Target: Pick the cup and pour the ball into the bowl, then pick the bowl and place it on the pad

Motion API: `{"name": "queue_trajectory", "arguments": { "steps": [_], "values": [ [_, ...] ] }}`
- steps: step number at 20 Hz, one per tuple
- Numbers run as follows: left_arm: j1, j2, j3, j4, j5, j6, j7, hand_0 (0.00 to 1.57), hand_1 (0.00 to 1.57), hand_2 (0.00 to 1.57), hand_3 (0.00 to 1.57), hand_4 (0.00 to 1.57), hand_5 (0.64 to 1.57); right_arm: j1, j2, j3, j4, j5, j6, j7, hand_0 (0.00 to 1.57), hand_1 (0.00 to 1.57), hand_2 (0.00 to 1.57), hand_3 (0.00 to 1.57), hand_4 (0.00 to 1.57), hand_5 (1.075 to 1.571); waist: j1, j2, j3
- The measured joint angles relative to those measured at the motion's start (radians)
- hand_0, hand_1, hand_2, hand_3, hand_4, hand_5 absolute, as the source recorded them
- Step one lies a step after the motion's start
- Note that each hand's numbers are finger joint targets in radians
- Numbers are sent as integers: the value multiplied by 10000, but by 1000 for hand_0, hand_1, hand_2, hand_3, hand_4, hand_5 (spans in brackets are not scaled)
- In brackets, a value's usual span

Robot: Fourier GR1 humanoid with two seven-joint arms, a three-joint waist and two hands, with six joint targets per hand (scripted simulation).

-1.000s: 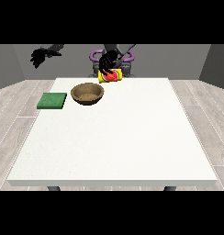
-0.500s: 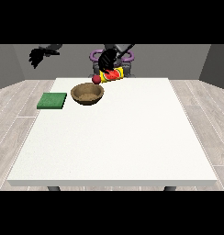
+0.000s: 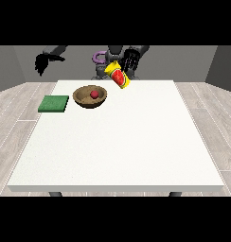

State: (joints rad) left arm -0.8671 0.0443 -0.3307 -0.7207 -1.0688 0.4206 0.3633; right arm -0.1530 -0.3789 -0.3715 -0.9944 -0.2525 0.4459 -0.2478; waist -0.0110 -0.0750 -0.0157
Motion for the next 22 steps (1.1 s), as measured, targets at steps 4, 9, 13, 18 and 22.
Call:
{"name": "queue_trajectory", "arguments": {
  "steps": [4, 9, 13, 18, 22],
  "values": [
    [1165, -270, 1261, -1157, 2838, 873, -825, 0, 0, 0, 0, 0, 1553, -345, 412, 166, -218, 19, -270, -46, 0, 0, 0, 0, 282, 1567, -46, 767, -60],
    [2451, -391, 1875, -2743, 6354, 458, -2866, 0, 0, 0, 0, 0, 1565, -736, 1166, 477, -504, 374, -1255, -56, 0, 0, 0, 0, 213, 1571, 252, 1304, -3],
    [3426, -356, 2136, -3475, 8188, -615, -4654, 0, 0, 0, 0, 0, 1564, -822, 2037, 728, -664, 736, -2381, -111, 0, 0, 0, 0, 319, 1570, 754, 1584, 72],
    [4286, -47, 2600, -3672, 9273, -1882, -6243, 0, 0, 0, 0, 0, 1564, -1088, 2646, 923, -503, 981, -3246, -279, 0, 0, 0, 0, 306, 1568, 954, 1797, 129],
    [4728, 192, 2751, -4132, 9632, -2551, -6399, 0, 0, 0, 0, 0, 1565, -1446, 2614, 771, 413, 978, -3526, -664, 0, 0, 0, 0, 251, 1567, 1164, 1750, 151]
  ]
}}
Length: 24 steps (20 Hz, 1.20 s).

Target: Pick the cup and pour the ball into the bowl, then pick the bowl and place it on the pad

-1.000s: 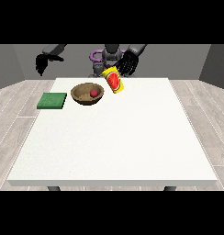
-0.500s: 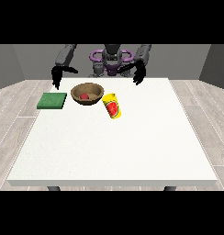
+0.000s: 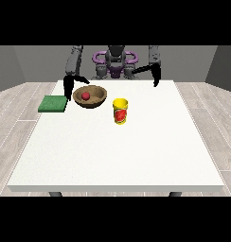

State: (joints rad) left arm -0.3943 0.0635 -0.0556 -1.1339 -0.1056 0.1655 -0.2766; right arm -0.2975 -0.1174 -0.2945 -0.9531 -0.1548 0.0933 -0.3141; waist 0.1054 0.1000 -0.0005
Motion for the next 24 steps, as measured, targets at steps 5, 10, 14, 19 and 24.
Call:
{"name": "queue_trajectory", "arguments": {
  "steps": [5, 10, 14, 19, 24],
  "values": [
    [73, 381, 314, -446, 118, -420, 84, 0, 0, 0, 0, 0, 1565, -506, -296, -126, 1393, -43, 125, -799, 0, 0, 0, 0, 201, 1562, -56, 172, 5],
    [93, 586, 456, -1083, 218, -791, 471, 0, 0, 0, 0, 0, 1566, -1079, -567, -264, 2722, -93, 187, -1515, 0, 0, 0, 0, 142, 1564, 73, 371, 9],
    [130, 694, 637, -1161, 202, -873, 372, 0, 0, 0, 0, 0, 1565, -1388, -288, -93, 3241, -8, -46, -1911, 0, 0, 0, 0, 395, 1570, 25, 477, -12],
    [-138, 851, 702, -1596, 353, -1117, 467, 0, 0, 0, 0, 470, 1564, -1202, -311, -379, 3336, -115, -772, -2174, 1571, 1571, 1571, 1088, 850, 1505, 337, 680, -256],
    [-256, 719, 460, -1753, 317, -1245, 382, 0, 0, 0, 0, 714, 1515, -593, -481, 169, 2812, 933, -2749, -2465, 1571, 1571, 1571, 1486, 928, 1563, 897, 787, -386]
  ]
}}
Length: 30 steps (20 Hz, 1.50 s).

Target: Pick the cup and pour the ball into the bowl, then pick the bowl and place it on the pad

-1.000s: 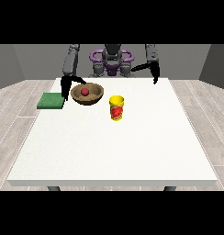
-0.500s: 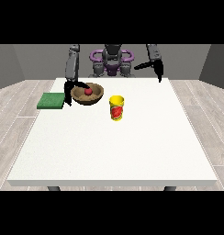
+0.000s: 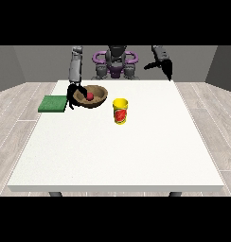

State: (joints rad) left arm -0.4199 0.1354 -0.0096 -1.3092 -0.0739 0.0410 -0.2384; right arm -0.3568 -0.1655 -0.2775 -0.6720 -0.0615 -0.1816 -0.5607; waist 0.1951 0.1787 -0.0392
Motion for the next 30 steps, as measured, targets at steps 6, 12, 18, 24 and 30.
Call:
{"name": "queue_trajectory", "arguments": {
  "steps": [6, 12, 18, 24, 30],
  "values": [
    [94, 1, 98, 325, 205, -229, 28, 0, 0, 0, 0, 963, 1422, 30, -583, 665, -184, 1152, -1587, 1841, 1571, 1571, 1571, 950, 866, 1567, 151, -506, 86],
    [1029, 290, 704, 1397, 496, -377, -132, 0, 0, 0, 0, 1003, 1407, -337, -1008, 1556, -590, 1894, -1550, 5446, 1571, 1571, 1571, 874, 798, 1564, -851, -2063, 298],
    [1460, 525, 1192, 1942, 592, -270, -201, 0, 0, 0, 0, 997, 1414, -985, -1542, 1883, -1563, 1978, -650, 7866, 1571, 1571, 1571, 771, 794, 1570, -1808, -2762, 363],
    [1307, 584, 1301, 1753, 641, -402, -528, 0, 0, 0, 0, 1096, 1448, -1515, -1998, 1309, -1905, 1768, -489, 8402, 1571, 1571, 1571, 728, 777, 1571, -1623, -1999, 385],
    [972, 1299, 2011, 1515, 1333, -1131, -743, 0, 0, 0, 0, 1324, 1546, -1438, -3189, 475, -1511, 1412, 263, 7478, 1571, 1571, 1571, 0, 919, 1571, -1369, -1188, 391]
  ]
}}
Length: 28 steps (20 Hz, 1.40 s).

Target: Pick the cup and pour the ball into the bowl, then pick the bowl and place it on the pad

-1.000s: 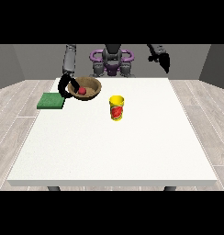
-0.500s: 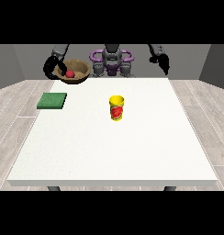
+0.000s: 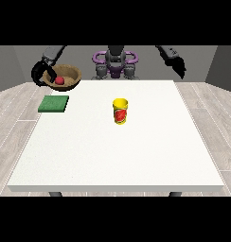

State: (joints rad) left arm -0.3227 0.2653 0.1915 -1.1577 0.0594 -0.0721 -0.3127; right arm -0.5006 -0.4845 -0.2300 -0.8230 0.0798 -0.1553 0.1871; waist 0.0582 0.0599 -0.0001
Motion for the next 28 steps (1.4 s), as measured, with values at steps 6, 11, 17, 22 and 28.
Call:
{"name": "queue_trajectory", "arguments": {
  "steps": [6, 11, 17, 22, 28],
  "values": [
    [-430, 1954, 1709, 318, 1362, -1399, -53, 0, 0, 0, 0, 1281, 1571, 293, -526, -727, 347, -367, 123, -1167, 1571, 1571, 1571, 0, 801, 1568, 328, 785, 2],
    [-519, 3116, 2676, 1078, 2078, -2425, -510, 0, 0, 0, 0, 1209, 1563, 127, -660, -1165, 640, -625, 66, -1877, 1571, 1571, 1571, 0, 757, 1567, 421, 1436, 4],
    [-640, 3896, 3231, 1777, 2453, -3150, -1000, 0, 0, 0, 0, 1188, 1558, -240, -1081, -1638, 1134, -762, -279, -2010, 1218, 1218, 1411, 1299, 0, 1553, 439, 1976, 4],
    [-653, 4116, 3361, 1937, 2520, -3272, -1214, 0, 0, 0, 0, 1179, 1552, -487, -1444, -1799, 1805, -822, -63, -2039, 316, 316, 484, 730, 0, 1495, 437, 2209, 4],
    [-556, 3752, 2927, 1356, 2421, -3079, -786, 0, 0, 0, 0, 1007, 1569, -925, -1585, -1800, 2453, -889, 264, -1874, 0, 0, 0, 0, 0, 1361, 598, 1809, 13]
  ]
}}
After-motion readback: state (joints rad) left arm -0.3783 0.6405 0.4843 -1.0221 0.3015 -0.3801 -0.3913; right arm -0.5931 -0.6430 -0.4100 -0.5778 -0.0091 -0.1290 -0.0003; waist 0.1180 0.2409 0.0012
